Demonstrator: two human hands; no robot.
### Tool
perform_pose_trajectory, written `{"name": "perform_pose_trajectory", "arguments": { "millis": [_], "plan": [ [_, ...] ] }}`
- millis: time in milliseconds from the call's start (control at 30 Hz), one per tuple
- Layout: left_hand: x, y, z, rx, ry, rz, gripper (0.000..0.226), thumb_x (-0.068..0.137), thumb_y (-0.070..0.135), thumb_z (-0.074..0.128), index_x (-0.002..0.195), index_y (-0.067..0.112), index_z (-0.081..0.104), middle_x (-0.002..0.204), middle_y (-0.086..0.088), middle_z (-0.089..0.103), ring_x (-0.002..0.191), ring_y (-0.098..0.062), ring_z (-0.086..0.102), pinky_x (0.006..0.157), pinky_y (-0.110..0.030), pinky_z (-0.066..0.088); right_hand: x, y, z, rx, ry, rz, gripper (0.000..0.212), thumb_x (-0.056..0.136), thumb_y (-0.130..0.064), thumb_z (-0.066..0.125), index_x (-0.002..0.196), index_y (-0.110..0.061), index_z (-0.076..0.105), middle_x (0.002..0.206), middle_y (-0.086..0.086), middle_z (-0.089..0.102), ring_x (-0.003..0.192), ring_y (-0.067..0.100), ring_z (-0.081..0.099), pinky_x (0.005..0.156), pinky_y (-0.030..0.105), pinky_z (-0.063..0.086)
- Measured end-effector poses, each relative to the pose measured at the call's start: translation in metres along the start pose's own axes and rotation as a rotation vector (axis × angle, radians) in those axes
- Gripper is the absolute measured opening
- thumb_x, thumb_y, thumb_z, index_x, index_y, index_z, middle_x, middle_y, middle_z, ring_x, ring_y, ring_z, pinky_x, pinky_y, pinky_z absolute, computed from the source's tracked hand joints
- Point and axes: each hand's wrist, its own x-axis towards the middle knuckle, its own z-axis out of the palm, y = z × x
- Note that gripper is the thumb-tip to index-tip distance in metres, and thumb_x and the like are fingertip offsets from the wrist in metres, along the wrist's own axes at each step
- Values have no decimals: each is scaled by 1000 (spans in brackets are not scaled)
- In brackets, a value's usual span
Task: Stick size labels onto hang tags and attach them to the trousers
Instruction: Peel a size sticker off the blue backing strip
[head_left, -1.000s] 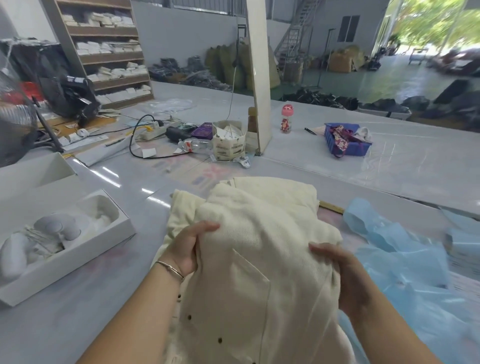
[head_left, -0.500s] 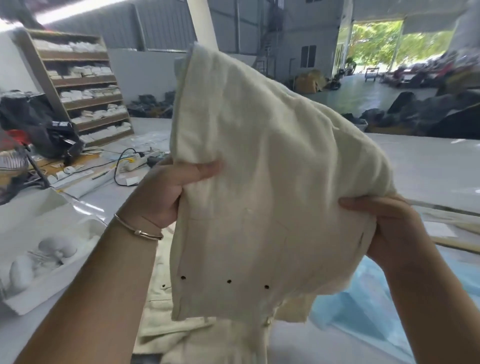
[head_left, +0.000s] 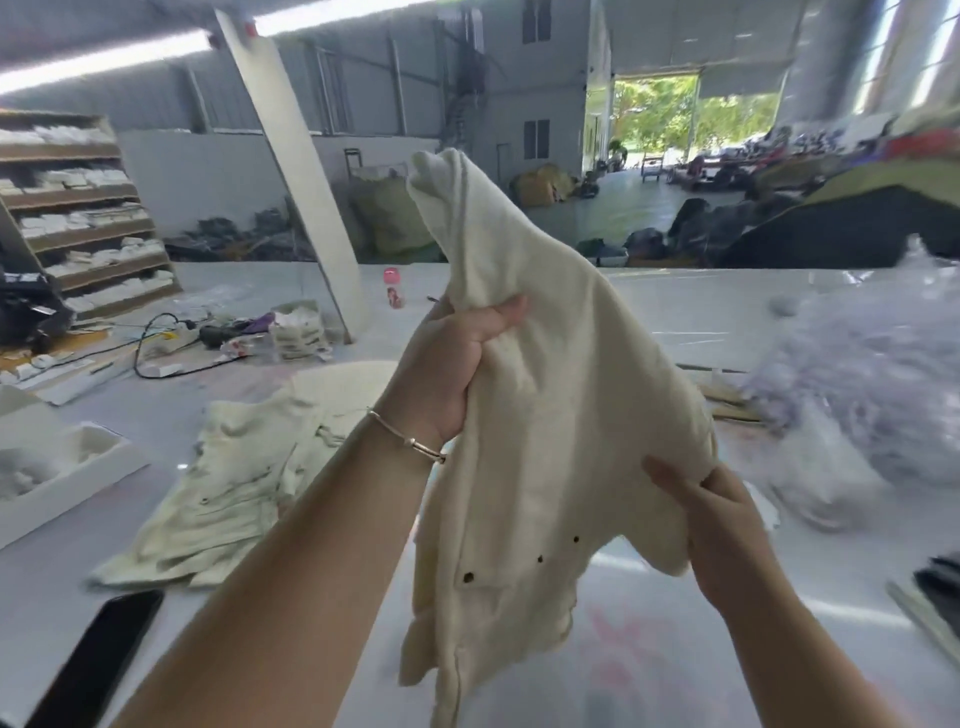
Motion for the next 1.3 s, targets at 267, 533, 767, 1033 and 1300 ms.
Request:
{"name": "perform_pose_trajectory", "arguments": {
  "millis": [267,533,767,1033,1300],
  "plan": [
    [-82,-69,66,250,52,424,54,70,7,75,117,28,61,109,10,72,104,-12,67,86,-24,53,4,-92,-131,-454,204,-376,16,77,-25,53,93,-27,53,87,-3,56,81,17,50,72,38,39],
    [-141,-159,-59,453,872,346,12,75,34,54,78,23,57,83,-1,62,76,-16,60,78,-45,46,49,4,-107,-1458,-154,-117,52,90,-41,55,136,-23,39,133,5,55,122,28,49,97,40,33],
    [-130,-227,-106,996,543,-77,22,80,4,67,69,21,57,79,-1,57,78,-31,59,64,-31,38,-23,121,-145,-1626,-103,166,38,92,-43,41,127,-30,45,138,-5,45,126,19,42,102,40,37],
    [-111,-289,-68,1448,-224,-415,14,77,31,65,90,30,72,109,7,63,109,-18,57,94,-25,40,-97,136,-161,-1331,426,485,88,73,-61,70,135,-9,37,126,14,49,115,33,50,86,39,44],
    [-130,-305,54,726,-509,-564,30,84,45,70,109,33,62,104,16,65,93,-4,63,82,-21,52,-99,102,-146,-540,393,302,16,83,-4,69,93,-15,69,83,1,72,81,25,66,64,30,48]
  ]
}}
